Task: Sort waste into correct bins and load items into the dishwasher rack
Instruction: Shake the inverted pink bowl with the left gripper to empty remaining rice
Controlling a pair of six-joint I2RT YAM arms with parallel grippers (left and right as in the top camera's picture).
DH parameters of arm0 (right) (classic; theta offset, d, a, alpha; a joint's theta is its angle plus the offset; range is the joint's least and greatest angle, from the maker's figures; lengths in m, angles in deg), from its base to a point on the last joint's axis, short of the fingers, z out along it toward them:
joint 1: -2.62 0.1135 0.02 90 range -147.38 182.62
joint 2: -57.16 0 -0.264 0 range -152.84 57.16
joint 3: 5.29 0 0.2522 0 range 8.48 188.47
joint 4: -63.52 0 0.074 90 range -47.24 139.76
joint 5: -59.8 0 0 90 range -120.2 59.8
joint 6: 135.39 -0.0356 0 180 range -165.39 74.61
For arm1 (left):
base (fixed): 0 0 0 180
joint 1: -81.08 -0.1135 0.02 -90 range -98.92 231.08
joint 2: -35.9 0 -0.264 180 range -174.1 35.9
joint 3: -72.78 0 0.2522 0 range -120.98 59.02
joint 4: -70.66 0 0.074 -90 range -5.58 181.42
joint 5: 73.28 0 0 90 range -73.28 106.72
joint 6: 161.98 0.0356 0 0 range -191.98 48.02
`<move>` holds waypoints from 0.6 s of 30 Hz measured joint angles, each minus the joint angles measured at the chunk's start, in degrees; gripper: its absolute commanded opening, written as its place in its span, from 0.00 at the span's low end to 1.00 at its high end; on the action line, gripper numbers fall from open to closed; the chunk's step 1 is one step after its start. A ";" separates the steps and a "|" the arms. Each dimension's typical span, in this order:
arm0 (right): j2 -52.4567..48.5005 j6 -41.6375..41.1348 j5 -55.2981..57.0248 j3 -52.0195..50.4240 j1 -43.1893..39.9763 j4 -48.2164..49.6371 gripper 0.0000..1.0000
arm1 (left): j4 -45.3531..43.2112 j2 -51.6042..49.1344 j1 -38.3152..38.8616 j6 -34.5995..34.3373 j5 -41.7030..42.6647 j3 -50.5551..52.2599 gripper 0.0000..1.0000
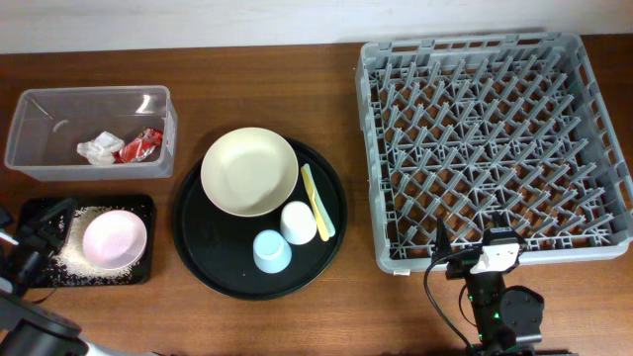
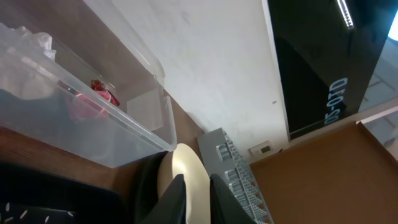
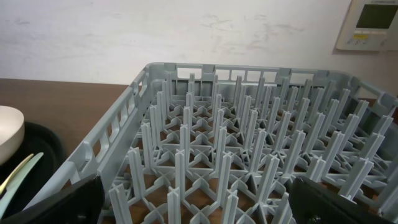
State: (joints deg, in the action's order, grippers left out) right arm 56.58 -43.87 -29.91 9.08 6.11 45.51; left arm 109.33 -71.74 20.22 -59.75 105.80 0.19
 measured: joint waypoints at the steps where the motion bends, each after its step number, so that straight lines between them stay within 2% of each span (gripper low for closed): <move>1: 0.00 0.00 0.00 0.00 0.00 0.00 0.98 | -0.17 0.00 0.11 -1.07 -0.48 -0.20 0.13; 5: 0.00 -0.02 0.00 -0.02 0.00 0.00 0.98 | -0.26 0.04 2.47 -7.43 -5.09 -4.42 0.13; 8: 0.00 0.00 0.00 0.00 0.00 0.00 0.98 | -0.35 2.38 6.51 -14.03 -12.07 -10.47 0.14; 10: 0.00 0.00 0.00 0.00 0.00 0.00 0.98 | -0.33 6.67 9.38 -17.57 -15.78 -13.84 1.00; 14: 0.00 0.02 0.00 0.00 0.00 0.00 0.98 | 0.24 20.76 13.55 -19.34 -18.60 -16.61 1.00; 18: 0.00 -0.04 0.00 0.00 0.00 0.00 0.98 | 9.27 26.40 13.60 -16.24 -22.29 -17.20 1.00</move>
State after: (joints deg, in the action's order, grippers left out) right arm 56.58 -43.91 -29.91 9.08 6.11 45.51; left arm 118.60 -45.33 33.82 -75.99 83.51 -17.01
